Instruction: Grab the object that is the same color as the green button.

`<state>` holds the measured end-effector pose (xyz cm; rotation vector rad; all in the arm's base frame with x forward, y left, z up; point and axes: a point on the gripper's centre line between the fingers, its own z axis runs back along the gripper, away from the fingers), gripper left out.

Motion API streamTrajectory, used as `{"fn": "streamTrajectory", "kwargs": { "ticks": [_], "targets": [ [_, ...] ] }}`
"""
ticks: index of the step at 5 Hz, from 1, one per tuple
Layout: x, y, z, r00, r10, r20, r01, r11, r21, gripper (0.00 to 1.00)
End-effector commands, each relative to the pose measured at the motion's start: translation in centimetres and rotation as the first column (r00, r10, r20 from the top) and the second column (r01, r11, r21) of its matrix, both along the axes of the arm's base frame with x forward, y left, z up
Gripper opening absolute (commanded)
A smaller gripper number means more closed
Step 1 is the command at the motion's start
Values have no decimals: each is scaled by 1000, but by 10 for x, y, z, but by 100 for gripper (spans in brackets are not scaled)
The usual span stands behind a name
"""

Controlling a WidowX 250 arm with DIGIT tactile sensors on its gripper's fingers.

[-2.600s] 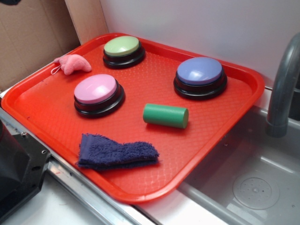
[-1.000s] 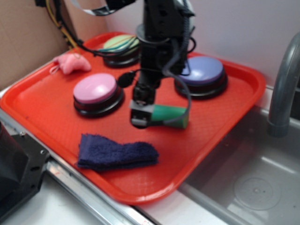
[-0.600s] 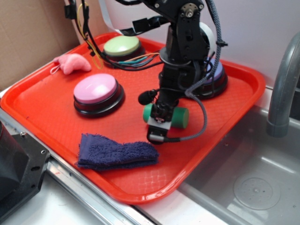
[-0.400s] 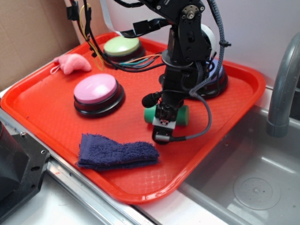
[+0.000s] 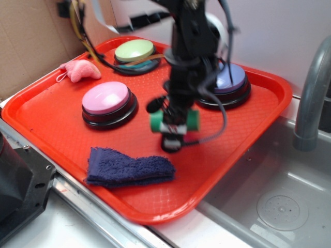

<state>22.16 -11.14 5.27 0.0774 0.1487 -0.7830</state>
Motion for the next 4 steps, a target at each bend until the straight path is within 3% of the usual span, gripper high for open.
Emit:
{"fn": "streamTrajectory", "kwargs": {
  "ticks": [1,2,3,4],
  "targets": [
    [-40,36,99,873,480,89,-482,876,-6,0],
    [-54,45,132,723,677,134,-684,730,1,0],
    [-64,43,155,587,774,239,-797,604,2,0],
    [-58,43,158,624,748,227,-772,635,32,0]
  ]
}}
